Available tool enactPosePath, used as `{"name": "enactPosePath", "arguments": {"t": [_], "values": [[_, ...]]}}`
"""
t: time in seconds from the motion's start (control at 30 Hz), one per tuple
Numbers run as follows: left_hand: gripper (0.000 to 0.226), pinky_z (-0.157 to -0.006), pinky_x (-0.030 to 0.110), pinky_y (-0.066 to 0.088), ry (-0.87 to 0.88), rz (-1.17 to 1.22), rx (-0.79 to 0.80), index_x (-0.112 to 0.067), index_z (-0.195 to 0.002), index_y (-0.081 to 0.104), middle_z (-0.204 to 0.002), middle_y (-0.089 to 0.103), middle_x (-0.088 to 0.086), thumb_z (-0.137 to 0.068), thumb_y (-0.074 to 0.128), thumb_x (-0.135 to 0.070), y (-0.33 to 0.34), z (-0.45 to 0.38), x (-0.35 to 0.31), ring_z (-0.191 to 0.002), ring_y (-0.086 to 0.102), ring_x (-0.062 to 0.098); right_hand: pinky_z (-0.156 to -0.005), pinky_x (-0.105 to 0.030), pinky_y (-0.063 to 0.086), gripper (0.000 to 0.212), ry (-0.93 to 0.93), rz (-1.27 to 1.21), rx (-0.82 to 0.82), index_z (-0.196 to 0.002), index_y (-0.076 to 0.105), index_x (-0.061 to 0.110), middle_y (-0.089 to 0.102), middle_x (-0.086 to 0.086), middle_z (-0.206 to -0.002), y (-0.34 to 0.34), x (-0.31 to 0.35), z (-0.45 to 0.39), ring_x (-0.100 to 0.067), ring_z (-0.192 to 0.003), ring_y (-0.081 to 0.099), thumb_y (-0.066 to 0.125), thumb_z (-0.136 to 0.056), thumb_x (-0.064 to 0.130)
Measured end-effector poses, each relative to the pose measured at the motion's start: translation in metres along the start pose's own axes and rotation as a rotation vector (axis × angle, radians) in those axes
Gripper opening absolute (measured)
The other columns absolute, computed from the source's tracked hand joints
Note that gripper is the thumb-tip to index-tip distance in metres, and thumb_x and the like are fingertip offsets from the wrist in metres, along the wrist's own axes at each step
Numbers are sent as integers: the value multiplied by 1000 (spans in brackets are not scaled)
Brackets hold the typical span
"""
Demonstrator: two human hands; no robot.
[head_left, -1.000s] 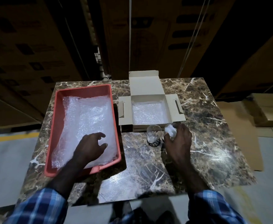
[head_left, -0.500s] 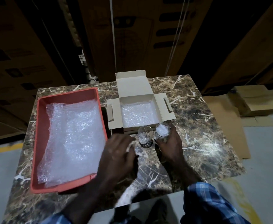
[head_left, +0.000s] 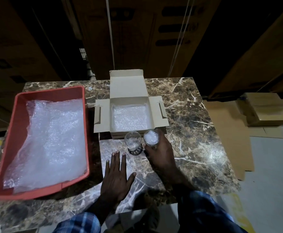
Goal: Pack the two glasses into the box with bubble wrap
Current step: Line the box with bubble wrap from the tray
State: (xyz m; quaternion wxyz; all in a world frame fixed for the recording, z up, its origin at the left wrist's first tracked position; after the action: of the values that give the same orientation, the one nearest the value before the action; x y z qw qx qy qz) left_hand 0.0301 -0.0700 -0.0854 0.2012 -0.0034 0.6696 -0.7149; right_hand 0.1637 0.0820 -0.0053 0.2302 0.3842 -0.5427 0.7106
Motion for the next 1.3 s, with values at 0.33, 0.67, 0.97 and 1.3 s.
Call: {"name": "enactPosePath", "arguments": {"t": [0.33, 0.67, 0.97, 1.3], "values": [[76, -123, 52, 13, -53, 14, -71, -10, -156, 29, -165, 15, 13, -100, 27, -61, 4, -11, 3, -154, 13, 26, -90, -43, 56, 77, -54, 57, -99, -146, 37, 21, 58, -9, -132, -56, 53, -13, -24, -110, 60, 72, -83, 48], [74, -121, 53, 20, -36, 14, -156, -8, -152, 37, -164, 22, 14, -96, 41, -56, -1, -11, 1, -153, 17, 26, -82, -34, 47, 64, 5, 344, 177, -128, 51, 4, 63, -18, -121, 2, 89, -111, -35, -112, 60, 66, -88, 53], [81, -119, 51, 20, -86, -27, -21, -12, -156, 29, -166, 16, 11, -98, 25, -69, 5, -13, 6, -154, 12, 24, -78, -31, 42, 42, 24, 597, 395, -95, 62, 6, 69, -17, -106, 40, 87, -143, -33, -103, 64, 70, -84, 45], [92, -116, 49, 20, -55, -91, 53, -8, -153, 35, -163, 23, 16, -86, 39, -71, 12, -15, 10, -150, 23, 29, -82, -33, 48, 47, 25, 634, 345, -101, 64, 4, 69, -19, -109, 37, 84, -149, -34, -105, 65, 72, -86, 48]]}}
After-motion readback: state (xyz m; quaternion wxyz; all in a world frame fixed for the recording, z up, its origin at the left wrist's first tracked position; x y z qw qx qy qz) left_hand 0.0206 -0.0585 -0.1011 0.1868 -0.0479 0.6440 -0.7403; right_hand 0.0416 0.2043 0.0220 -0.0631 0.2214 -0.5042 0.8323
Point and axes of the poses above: each hand's wrist, its own z-axis away from the middle knuckle, its own y-axis out of the palm, x = y × z, the point moved 7 cm from there along -z, towards the middle knuckle
